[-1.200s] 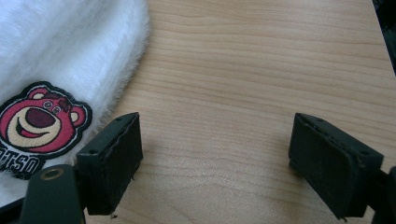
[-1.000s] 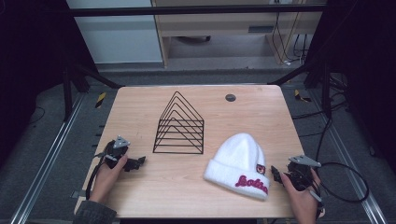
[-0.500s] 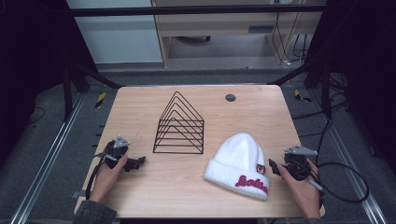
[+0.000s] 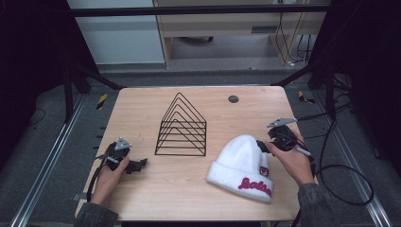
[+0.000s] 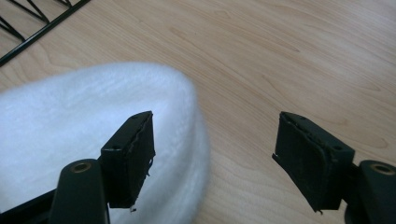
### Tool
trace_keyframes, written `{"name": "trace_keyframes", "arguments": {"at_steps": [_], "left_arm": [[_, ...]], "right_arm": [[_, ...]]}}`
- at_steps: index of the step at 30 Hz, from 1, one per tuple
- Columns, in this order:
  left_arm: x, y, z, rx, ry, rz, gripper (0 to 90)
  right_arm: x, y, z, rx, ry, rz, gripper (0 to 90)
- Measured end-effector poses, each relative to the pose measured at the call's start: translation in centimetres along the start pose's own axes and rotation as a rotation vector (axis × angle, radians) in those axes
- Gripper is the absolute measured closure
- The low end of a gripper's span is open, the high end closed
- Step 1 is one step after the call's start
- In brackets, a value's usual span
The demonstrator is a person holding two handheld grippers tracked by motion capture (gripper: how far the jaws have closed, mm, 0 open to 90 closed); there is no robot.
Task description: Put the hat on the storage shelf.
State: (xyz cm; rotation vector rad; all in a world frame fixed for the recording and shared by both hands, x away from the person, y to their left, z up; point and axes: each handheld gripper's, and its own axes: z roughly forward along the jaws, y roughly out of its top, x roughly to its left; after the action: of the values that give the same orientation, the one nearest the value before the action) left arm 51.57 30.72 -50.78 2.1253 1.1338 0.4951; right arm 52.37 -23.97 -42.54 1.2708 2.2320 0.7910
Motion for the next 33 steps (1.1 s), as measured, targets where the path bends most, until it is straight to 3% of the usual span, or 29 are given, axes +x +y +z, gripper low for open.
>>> {"name": "trace_keyframes", "arguments": {"at_steps": [4, 8, 9, 10, 16, 28, 33], "left_arm": [[0.0, 0.0, 0.0, -0.002, 0.0, -0.001, 0.0], [0.0, 0.0, 0.0, -0.003, 0.0, 0.0, 0.0], [0.0, 0.0, 0.0, -0.003, 0.0, 0.001, 0.0], [0.0, 0.0, 0.0, -0.003, 0.0, 0.001, 0.0], [0.0, 0.0, 0.0, -0.003, 0.0, 0.0, 0.0], [0.0, 0.0, 0.0, -0.002, -0.001, 0.001, 0.0], [0.0, 0.0, 0.0, -0.003, -0.002, 0.0, 0.0]], "right_arm": [[0.1, 1.3, 1.3, 0.028, 0.018, 0.0, 24.2], [0.2, 1.9, 1.8, 0.032, 0.027, -0.018, 32.2], [0.2, 2.4, 2.1, 0.034, 0.053, -0.019, 37.6], [0.2, 2.4, 2.1, 0.034, 0.053, -0.019, 37.6], [0.2, 3.2, 3.6, 0.077, 0.089, -0.027, 50.2], [0.2, 3.0, 5.9, 0.103, 0.117, 0.012, 50.5], [0.7, 2.7, 7.0, 0.17, 0.11, -0.003, 53.9]]}}
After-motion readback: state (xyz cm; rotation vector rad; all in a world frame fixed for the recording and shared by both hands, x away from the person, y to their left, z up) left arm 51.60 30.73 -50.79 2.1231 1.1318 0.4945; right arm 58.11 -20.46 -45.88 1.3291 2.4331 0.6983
